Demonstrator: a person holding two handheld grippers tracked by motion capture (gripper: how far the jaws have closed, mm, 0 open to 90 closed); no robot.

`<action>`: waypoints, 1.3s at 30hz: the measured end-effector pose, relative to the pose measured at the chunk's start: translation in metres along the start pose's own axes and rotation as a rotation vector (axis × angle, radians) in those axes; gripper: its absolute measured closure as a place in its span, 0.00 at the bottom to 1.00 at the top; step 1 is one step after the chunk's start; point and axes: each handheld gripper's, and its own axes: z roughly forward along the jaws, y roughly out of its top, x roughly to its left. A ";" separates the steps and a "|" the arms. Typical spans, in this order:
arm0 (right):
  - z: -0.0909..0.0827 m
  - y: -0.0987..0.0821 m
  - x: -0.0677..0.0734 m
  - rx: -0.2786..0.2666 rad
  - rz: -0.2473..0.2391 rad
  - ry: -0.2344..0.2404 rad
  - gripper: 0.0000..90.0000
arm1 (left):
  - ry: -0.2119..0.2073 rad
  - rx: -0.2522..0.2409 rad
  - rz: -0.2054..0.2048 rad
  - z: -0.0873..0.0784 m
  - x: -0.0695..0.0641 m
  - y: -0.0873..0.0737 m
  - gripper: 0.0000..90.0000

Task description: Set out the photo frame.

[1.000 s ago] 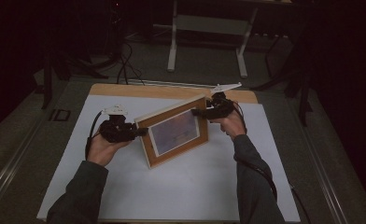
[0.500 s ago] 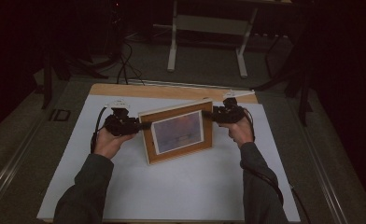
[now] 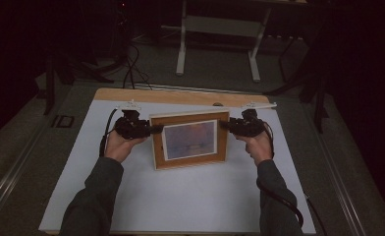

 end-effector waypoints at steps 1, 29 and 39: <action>-0.003 -0.001 0.001 0.008 0.005 -0.007 0.69 | -0.005 -0.001 -0.002 0.001 0.001 0.000 0.71; -0.021 -0.013 0.013 0.045 0.030 -0.036 0.69 | -0.033 -0.010 -0.049 0.011 0.004 0.006 0.64; -0.023 -0.015 0.012 0.052 0.016 -0.049 0.64 | -0.017 -0.005 -0.068 0.009 0.006 -0.001 0.56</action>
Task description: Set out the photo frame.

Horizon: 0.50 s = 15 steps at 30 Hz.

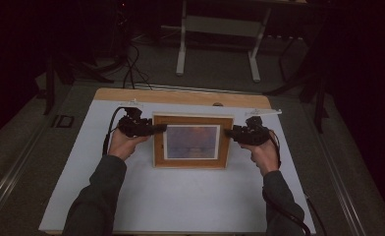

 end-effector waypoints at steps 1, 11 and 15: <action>-0.002 -0.002 -0.002 -0.003 0.007 -0.005 0.62 | 0.006 -0.004 -0.004 -0.002 0.000 -0.002 0.55; -0.018 -0.010 -0.012 0.007 0.011 -0.007 0.57 | 0.059 -0.001 0.023 -0.017 -0.005 -0.004 0.53; -0.028 -0.014 -0.016 0.006 0.017 -0.013 0.55 | 0.096 -0.024 0.034 -0.035 -0.008 -0.006 0.51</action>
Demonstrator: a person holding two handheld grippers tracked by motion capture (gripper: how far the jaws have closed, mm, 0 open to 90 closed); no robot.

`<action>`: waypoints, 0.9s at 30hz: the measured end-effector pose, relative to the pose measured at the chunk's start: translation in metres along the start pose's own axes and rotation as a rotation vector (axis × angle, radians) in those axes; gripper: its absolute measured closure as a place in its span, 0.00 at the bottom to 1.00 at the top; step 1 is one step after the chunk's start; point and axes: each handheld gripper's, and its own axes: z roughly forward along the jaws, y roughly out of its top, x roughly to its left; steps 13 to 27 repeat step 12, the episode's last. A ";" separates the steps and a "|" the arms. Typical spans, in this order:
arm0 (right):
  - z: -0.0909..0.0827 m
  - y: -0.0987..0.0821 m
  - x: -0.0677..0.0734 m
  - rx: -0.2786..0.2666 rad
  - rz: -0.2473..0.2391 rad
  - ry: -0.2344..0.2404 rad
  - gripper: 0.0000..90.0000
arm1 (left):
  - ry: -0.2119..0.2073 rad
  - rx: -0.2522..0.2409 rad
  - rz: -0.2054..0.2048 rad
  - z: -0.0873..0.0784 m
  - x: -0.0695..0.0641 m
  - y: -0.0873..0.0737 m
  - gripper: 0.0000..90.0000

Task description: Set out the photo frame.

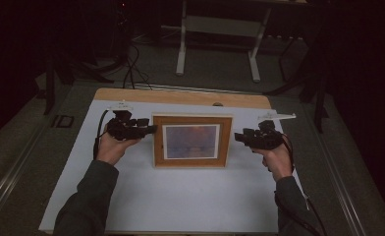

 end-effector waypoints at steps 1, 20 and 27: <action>0.000 0.000 0.000 0.000 0.000 0.000 0.55 | 0.000 0.000 0.000 0.000 0.000 0.000 0.51; -0.022 -0.019 -0.021 0.000 0.039 -0.019 0.53 | 0.108 -0.043 0.018 -0.049 0.000 -0.022 0.47; -0.022 -0.019 -0.021 0.000 0.039 -0.019 0.53 | 0.108 -0.043 0.018 -0.049 0.000 -0.022 0.47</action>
